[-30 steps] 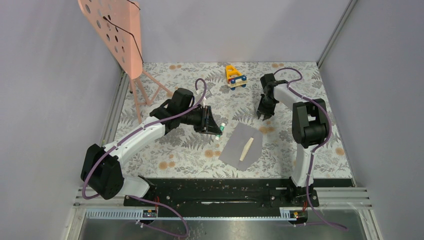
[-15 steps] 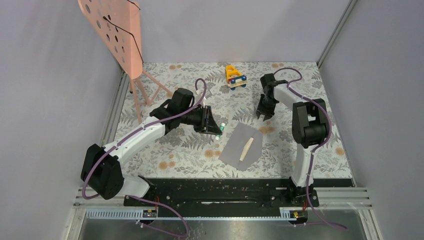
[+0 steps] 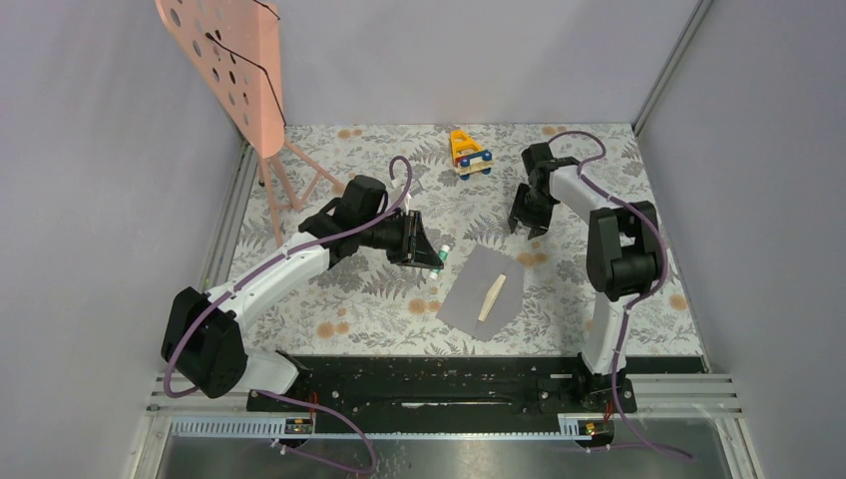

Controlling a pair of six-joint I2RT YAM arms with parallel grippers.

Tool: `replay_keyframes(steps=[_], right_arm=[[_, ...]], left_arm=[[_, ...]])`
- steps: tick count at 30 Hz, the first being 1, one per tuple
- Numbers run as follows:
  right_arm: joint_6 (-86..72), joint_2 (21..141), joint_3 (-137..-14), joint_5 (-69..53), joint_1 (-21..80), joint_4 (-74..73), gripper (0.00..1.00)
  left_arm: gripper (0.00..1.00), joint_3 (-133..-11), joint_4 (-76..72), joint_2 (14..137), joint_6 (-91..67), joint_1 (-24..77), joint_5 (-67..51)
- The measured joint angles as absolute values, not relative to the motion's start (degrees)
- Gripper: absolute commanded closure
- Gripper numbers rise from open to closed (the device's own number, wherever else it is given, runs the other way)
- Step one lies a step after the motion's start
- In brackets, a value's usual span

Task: Place the letter into the envelope and seal it
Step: Place the solid glue cap at the center of the board, then unscrew the solid glue.

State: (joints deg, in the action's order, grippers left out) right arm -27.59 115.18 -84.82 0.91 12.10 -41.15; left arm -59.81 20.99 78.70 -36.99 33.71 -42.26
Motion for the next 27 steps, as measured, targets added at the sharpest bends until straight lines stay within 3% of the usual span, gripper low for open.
replay_keyframes(steps=[9,19,27], right_arm=[[-25.89,94.78,-82.98,-6.02,12.12,-39.44,0.36],[-37.5,59.07,-54.5,-22.83,14.57,-20.8,0.29],[-52.07,56.82,-42.83,-26.02,26.11,-2.48,0.28]], left_arm=[[1.0,-60.53,20.95,79.29,-35.51,33.71,-43.64],[1.0,-65.01,17.93,80.55,-42.19,32.86,-39.0],[1.0,-64.95,9.45,80.55,-53.69,32.86,-31.33]])
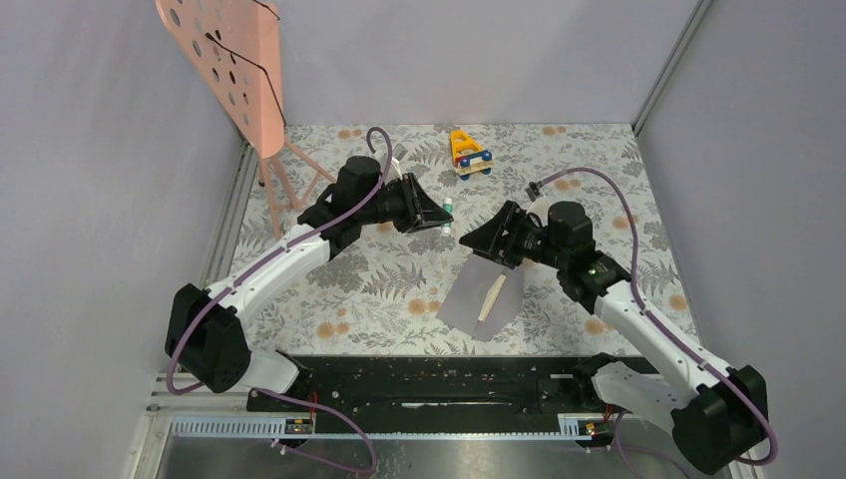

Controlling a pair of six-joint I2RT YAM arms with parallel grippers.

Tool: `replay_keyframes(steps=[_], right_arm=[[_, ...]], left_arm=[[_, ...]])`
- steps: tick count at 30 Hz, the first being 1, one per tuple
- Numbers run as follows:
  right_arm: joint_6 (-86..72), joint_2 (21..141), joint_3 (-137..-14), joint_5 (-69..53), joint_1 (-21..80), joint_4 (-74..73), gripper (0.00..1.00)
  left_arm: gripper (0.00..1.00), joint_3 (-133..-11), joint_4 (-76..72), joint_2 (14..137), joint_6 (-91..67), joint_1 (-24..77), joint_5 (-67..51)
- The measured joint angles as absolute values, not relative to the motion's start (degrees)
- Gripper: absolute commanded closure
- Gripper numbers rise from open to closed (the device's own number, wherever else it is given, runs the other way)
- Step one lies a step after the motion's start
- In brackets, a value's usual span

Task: Place the letter into the envelope and seal it
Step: Unscrew the solid glue.

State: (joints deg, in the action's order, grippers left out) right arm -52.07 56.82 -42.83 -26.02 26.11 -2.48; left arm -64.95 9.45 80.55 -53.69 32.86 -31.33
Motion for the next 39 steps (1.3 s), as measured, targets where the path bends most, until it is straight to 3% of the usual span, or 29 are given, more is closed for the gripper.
replay_keyframes(steps=[8,13,24,27,30,33,39], right_arm=[[-60.58,63.86,-41.39,-27.2,29.45,14.85,0.28],[-62.52,67.44,-41.82,-27.75,30.22,18.79,0.35],[-64.42,69.43,-42.37,-28.14,30.89,22.63,0.75],[-64.6,69.54,-42.37,-28.14,30.92,22.9,0.97],[-64.47,69.54,-42.39,-28.21,30.94,23.14,1.0],[-64.38,69.54,-42.39,-28.27,30.98,23.07,1.0],[-64.03,69.54,-42.46,-28.77,31.05,23.03,1.0]], left_arm=[[1.0,-61.87,3.77,79.61,-59.13,33.47,-28.73],[1.0,-61.28,1.98,79.5,-60.49,33.52,-28.64],[1.0,-60.27,-0.1,79.02,-61.54,33.52,-28.71],[1.0,-60.23,-0.19,78.91,-61.58,33.52,-28.73],[1.0,-59.88,-0.67,78.65,-61.73,33.45,-28.69],[0.71,-59.64,-1.06,78.59,-61.84,33.39,-28.95],[0.64,-59.64,-1.65,78.98,-62.33,33.39,-30.79]])
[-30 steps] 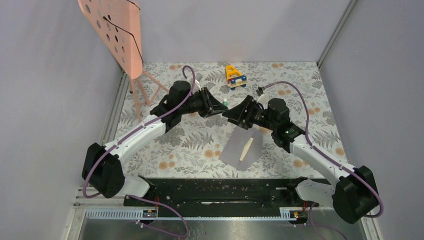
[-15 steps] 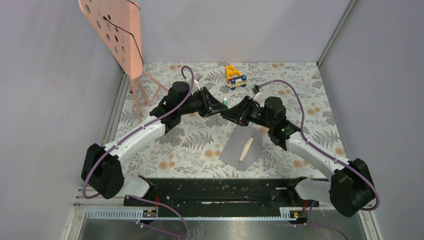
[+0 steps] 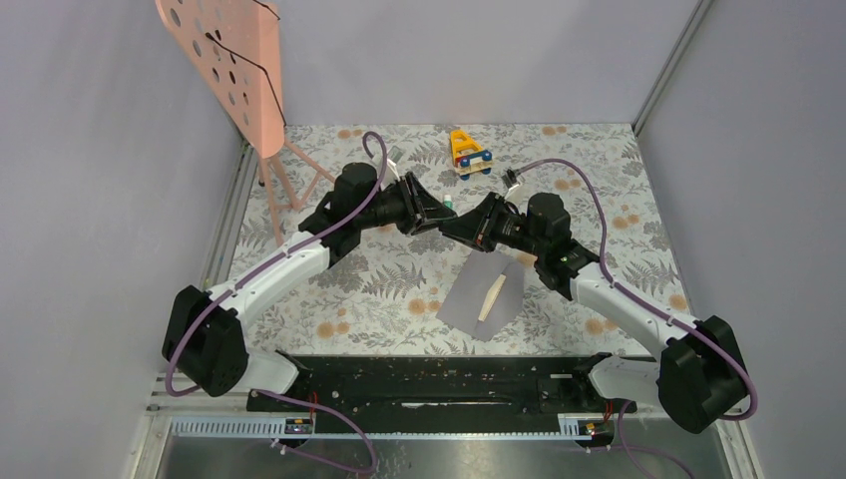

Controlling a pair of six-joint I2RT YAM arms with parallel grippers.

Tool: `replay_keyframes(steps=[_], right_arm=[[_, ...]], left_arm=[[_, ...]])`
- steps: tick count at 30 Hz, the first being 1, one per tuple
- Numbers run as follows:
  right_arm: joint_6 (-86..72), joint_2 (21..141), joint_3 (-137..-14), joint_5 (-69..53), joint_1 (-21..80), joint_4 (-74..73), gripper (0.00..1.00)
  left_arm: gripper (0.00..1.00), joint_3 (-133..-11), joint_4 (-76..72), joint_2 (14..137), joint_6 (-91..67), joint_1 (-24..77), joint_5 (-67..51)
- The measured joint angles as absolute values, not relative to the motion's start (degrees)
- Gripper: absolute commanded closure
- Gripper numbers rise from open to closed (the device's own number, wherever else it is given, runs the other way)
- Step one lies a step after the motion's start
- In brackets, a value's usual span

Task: Place the letter into the envelope and seal it
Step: Unscrew the solid glue.

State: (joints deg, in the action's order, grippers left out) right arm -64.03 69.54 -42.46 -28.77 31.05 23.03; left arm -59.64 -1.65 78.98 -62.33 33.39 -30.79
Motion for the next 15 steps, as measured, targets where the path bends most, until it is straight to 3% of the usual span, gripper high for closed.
replay_keyframes(steps=[8,12,14,15], right_arm=[[-63.42,69.54,-42.59,-29.67,31.11,22.98,1.0],[-63.24,69.49,-42.68,-29.74,31.09,23.22,1.0],[-63.2,69.49,-42.81,-29.67,31.09,22.94,1.0],[-63.07,69.49,-42.83,-29.65,31.09,22.85,1.0]], left_arm=[[0.65,-59.61,-3.22,79.68,-63.33,33.34,-32.58],[0.85,-59.61,-3.18,79.94,-63.29,33.21,-32.71],[1.0,-59.61,-3.42,80.2,-63.37,33.08,-32.99],[1.0,-59.61,-3.64,80.31,-63.37,33.06,-33.26]])
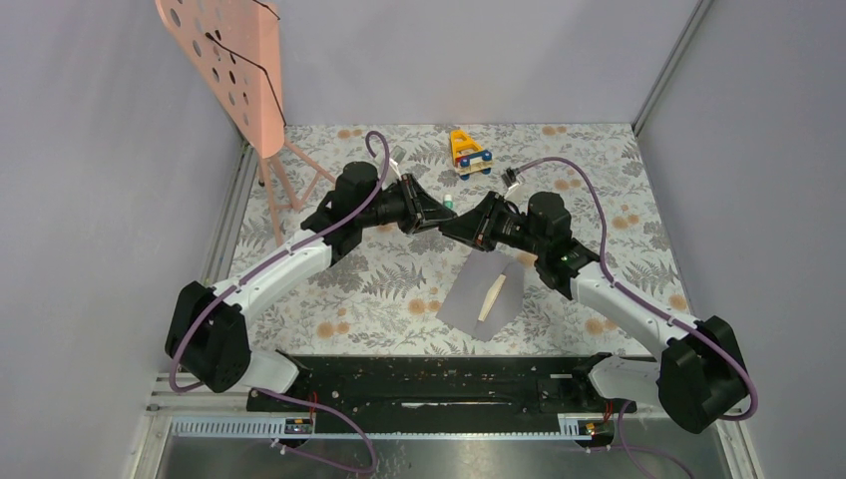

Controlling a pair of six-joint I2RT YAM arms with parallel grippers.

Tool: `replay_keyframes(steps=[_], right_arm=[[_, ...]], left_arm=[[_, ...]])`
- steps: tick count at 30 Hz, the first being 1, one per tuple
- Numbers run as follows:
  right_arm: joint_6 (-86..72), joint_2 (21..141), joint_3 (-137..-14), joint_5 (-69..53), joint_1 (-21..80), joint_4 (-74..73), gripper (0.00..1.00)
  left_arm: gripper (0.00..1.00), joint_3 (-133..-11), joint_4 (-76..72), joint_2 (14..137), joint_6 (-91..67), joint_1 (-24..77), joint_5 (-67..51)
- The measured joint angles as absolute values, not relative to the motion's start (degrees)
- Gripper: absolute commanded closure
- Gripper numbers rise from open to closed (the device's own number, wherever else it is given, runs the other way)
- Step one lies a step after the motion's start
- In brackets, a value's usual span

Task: Place the letter into the envelope and seal it
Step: Unscrew the solid glue.

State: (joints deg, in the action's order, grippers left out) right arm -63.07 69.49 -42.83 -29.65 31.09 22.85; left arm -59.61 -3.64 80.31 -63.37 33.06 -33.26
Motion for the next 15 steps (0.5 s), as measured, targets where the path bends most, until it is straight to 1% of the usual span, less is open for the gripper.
replay_keyframes(steps=[5,6,7,9,10,12,15], right_arm=[[-61.43,69.21,-43.22,-29.63,31.07,20.97,0.99],[-60.82,68.95,-43.44,-29.63,31.07,20.05,0.94],[-60.16,68.64,-43.75,-29.63,31.07,19.0,0.84],[-58.67,67.68,-44.4,-29.54,31.07,16.75,0.52],[-57.89,67.13,-44.73,-29.5,31.07,15.51,0.43],[-56.05,66.0,-45.23,-29.58,31.09,13.17,0.37],[-52.16,64.16,-46.48,-29.63,31.14,7.99,0.35]], left_arm=[[1.0,-59.53,-4.21,80.97,-63.26,32.91,-34.54],[1.0,-59.44,-4.45,80.99,-63.24,32.91,-34.85],[1.0,-59.42,-4.54,80.99,-63.22,32.91,-35.16],[1.0,-59.37,-5.15,80.99,-63.05,32.95,-36.05],[1.0,-59.37,-5.52,80.99,-62.96,32.95,-36.38],[1.0,-59.27,-6.39,80.99,-62.74,33.06,-37.32],[1.0,-59.02,-7.33,80.97,-61.95,32.53,-38.3]])
